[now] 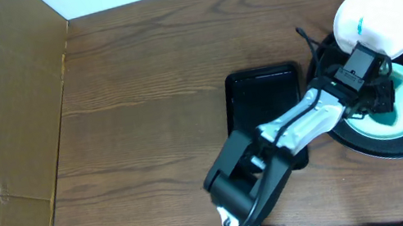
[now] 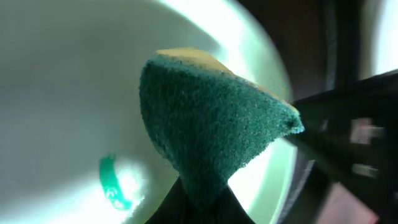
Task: Clean dirty plates on tray and stack at the side
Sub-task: 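Move the sponge with the left gripper onto the pale green plate, then scrub the pale green plate with the sponge in the left gripper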
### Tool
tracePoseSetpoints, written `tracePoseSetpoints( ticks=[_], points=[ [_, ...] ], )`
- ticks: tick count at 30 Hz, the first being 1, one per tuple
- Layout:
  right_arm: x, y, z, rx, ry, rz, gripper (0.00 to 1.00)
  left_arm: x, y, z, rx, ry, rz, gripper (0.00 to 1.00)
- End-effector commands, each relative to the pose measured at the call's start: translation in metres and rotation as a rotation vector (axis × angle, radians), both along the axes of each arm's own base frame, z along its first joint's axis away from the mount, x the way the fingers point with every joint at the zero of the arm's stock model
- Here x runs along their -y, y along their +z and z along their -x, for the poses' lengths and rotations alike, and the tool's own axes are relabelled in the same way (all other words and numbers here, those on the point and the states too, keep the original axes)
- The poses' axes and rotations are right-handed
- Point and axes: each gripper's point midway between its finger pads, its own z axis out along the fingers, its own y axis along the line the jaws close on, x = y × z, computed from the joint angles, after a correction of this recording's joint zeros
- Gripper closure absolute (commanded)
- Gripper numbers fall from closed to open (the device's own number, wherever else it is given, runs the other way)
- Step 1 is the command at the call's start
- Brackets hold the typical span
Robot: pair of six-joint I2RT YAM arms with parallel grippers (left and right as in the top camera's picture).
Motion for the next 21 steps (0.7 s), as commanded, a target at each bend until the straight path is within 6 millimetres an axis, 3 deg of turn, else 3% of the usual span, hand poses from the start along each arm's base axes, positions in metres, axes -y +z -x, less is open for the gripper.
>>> tracePoseSetpoints(
  ticks=[1,5,11,21],
  points=[
    [-0.012,-0.003,0.008,-0.036,0.03,-0.025,0.99,-0.001,-0.012,0.001,-0.038,-0.004,-0.018,0.93],
    [-0.012,-0.003,0.009,-0.039,0.03,-0.025,0.99,-0.045,-0.035,-0.008,-0.004,0.051,-0.224,0.93],
    [-0.012,-0.003,0.009,-0.039,0.03,-0.024,0.99,-0.101,-0.046,-0.019,0.045,0.043,-0.453,0.93],
    [-0.011,-0.003,0.01,-0.041,0.03,-0.02,0.99,-0.136,-0.047,-0.029,0.097,0.085,-0.613,0.93]
  ],
)
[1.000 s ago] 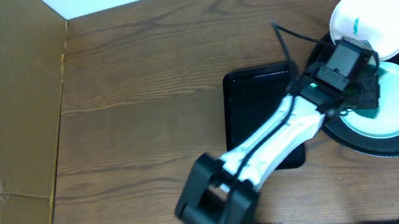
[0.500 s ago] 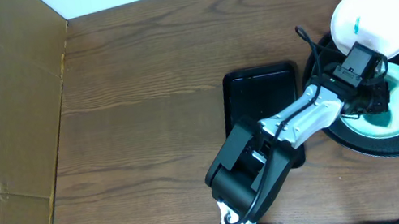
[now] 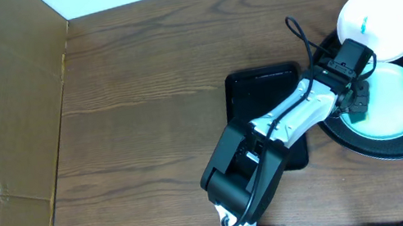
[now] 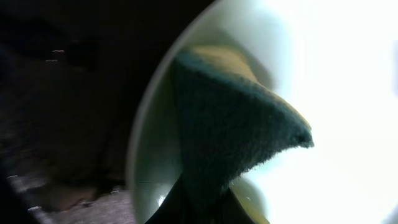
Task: Clean dirty plates on tray and stack at the side
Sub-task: 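Scrub the pale green plate with the sponge in the left gripper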
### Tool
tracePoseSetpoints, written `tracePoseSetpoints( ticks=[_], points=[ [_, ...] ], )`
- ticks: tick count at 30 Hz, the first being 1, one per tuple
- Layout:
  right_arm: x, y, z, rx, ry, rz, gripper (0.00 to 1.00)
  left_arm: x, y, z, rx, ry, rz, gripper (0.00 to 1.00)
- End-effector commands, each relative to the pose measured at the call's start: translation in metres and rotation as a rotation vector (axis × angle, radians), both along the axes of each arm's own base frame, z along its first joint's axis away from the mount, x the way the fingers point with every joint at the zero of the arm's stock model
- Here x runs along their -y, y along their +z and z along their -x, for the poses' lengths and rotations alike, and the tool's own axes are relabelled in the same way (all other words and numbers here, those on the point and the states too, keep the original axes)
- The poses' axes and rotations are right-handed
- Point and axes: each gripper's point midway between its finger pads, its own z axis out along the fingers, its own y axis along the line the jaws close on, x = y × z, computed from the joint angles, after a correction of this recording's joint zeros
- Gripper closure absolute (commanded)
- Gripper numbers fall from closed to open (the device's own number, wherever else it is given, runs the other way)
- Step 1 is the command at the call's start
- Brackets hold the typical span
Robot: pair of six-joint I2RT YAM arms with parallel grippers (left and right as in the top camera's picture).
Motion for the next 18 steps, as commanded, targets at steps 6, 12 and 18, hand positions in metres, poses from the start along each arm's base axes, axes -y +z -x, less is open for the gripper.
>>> tracePoseSetpoints(
  ticks=[6,12,18],
  points=[
    [-0.006,-0.004,0.003,-0.015,0.02,-0.002,0.99,-0.049,-0.031,-0.005,0.008,0.116,-0.195,0.93],
    [-0.006,-0.003,0.001,-0.003,0.036,-0.003,0.99,0.027,-0.017,0.008,-0.116,0.061,0.187,0.93],
    [-0.006,-0.003,0.0,0.001,0.046,-0.003,0.99,0.076,-0.002,0.021,-0.116,0.016,0.347,0.93]
  ],
)
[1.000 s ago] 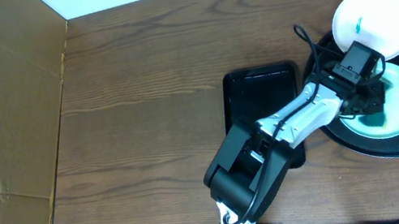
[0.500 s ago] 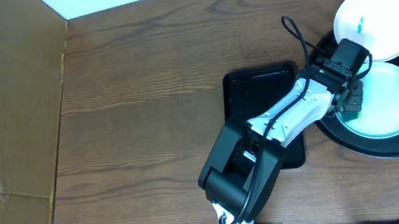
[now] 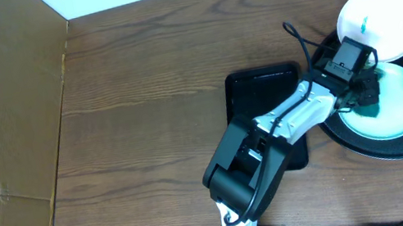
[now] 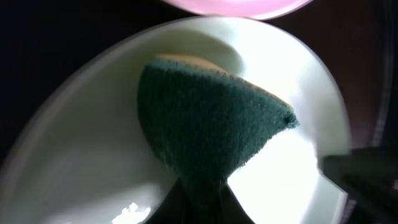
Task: Clean dirty plates on tray and stack at the side
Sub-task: 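Scrub the pale green plate with the sponge in the left gripper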
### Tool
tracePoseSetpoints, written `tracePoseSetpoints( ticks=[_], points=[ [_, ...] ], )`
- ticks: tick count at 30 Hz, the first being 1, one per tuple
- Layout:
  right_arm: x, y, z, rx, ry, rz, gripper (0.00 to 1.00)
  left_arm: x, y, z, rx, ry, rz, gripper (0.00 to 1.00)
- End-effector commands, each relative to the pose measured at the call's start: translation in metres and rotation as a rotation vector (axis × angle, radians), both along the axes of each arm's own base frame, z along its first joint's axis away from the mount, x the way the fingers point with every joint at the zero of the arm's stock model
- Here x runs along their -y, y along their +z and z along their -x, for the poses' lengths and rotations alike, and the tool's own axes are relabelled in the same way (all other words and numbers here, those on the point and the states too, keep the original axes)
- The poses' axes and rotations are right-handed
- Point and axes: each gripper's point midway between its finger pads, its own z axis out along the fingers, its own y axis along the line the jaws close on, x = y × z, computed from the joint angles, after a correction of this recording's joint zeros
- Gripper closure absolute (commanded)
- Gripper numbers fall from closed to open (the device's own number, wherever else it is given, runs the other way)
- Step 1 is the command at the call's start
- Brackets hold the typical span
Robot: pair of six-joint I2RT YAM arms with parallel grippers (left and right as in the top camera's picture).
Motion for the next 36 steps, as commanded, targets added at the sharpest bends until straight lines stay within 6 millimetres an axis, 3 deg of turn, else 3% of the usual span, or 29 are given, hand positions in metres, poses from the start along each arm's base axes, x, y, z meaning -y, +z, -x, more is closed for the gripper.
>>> tracePoseSetpoints(
  ticks=[1,6,10,19,21,25,32,36],
  points=[
    [-0.006,-0.003,0.001,-0.002,0.045,-0.002,0.99,0.026,-0.01,0.029,-0.079,-0.051,0.059,0.92],
    [-0.006,-0.003,0.001,-0.003,0.044,-0.002,0.99,0.046,-0.003,0.036,-0.038,-0.094,0.099,0.92],
    [-0.006,-0.004,0.004,-0.013,0.044,-0.001,0.99,0.042,-0.005,0.03,0.016,-0.111,0.066,0.92],
    [-0.005,-0.004,0.007,-0.027,0.044,0.001,0.99,-0.027,-0.019,-0.022,0.368,-0.133,-0.395,0.92],
    [-0.005,-0.004,0.007,-0.027,0.044,0.001,0.99,-0.038,-0.019,-0.026,0.398,-0.15,-0.467,0.93],
    [-0.005,-0.004,0.006,-0.025,0.044,0.001,0.99,-0.065,-0.022,-0.03,0.402,-0.166,-0.591,0.93],
    [-0.005,-0.004,0.006,-0.024,0.044,0.001,0.99,-0.104,-0.03,-0.034,0.306,-0.129,-0.655,0.93],
    [-0.005,-0.004,0.006,-0.024,0.044,0.001,0.99,-0.095,-0.038,-0.02,0.206,-0.17,-0.545,0.92]
  ],
)
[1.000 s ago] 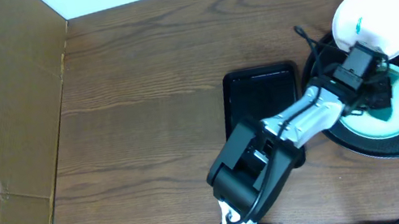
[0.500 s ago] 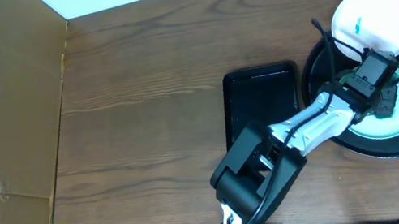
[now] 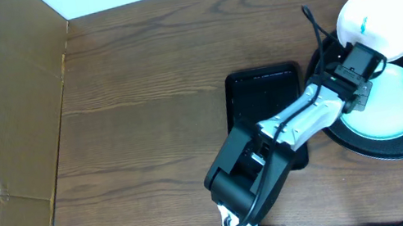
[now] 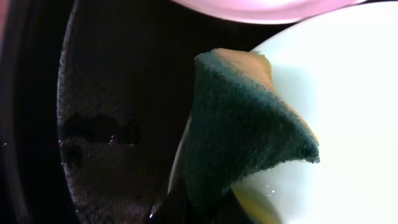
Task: Clean dirty plates on tray and stack at the side
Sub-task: 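Scrub the pale green plate with the sponge in the left gripper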
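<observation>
A white plate [image 3: 390, 106] lies in the round black tray [image 3: 374, 147]. My left gripper [image 3: 356, 92] is at the plate's left rim, shut on a green sponge with a yellow back [image 4: 249, 140]. In the left wrist view the gripper [image 4: 199, 210] presses the sponge across the plate [image 4: 354, 124] rim and the wet tray floor [image 4: 106, 124]. A second white plate [image 3: 377, 11] with a small green mark rests on the tray's far edge; its rim [image 4: 267, 6] shows pinkish. My right gripper sits at the lower plate's right rim, its jaws too dark to read.
A black rectangular tray [image 3: 263, 94] lies on the wooden table left of the round tray, partly under my left arm. A cardboard panel covers the table's left side. A white wall strip runs along the far edge.
My left gripper has moved with the sponge from the plate's upper part to its left rim, so the sponge now overlaps the tray floor. The right gripper has not moved.
The sponge first stood mid-plate beside a green smear. Then it was at the plate's left rim, then on the upper part under the second plate, and now at the left rim again. No smear shows in the later views.
</observation>
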### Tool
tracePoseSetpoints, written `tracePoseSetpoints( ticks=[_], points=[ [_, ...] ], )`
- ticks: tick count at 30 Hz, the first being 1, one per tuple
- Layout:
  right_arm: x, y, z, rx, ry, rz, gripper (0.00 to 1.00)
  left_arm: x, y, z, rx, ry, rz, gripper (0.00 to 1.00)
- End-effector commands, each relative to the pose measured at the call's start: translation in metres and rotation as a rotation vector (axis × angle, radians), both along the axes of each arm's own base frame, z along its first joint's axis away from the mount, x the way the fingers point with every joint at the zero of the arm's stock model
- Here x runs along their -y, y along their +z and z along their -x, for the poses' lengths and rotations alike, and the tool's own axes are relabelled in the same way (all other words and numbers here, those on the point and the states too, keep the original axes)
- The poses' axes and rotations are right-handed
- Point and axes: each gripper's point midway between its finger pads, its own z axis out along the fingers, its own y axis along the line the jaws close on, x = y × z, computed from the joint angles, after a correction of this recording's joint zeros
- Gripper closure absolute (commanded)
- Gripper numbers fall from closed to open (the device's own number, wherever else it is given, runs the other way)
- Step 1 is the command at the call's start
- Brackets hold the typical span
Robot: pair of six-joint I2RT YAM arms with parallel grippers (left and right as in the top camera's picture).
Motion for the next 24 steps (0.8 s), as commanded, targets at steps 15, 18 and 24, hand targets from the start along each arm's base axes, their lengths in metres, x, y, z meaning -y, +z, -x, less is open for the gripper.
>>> tracePoseSetpoints(
  ticks=[15,18,24],
  points=[
    [-0.004,-0.004,0.006,-0.024,0.039,0.005,0.99,0.015,-0.026,0.103,-0.604,-0.086,0.25,0.93],
    [-0.004,-0.004,0.006,-0.023,0.039,0.004,0.99,0.024,-0.024,0.097,-0.575,-0.078,0.28,0.92],
    [-0.004,-0.004,0.007,-0.027,0.039,0.005,0.99,0.061,-0.012,0.073,-0.453,-0.088,0.409,0.92]
  ],
)
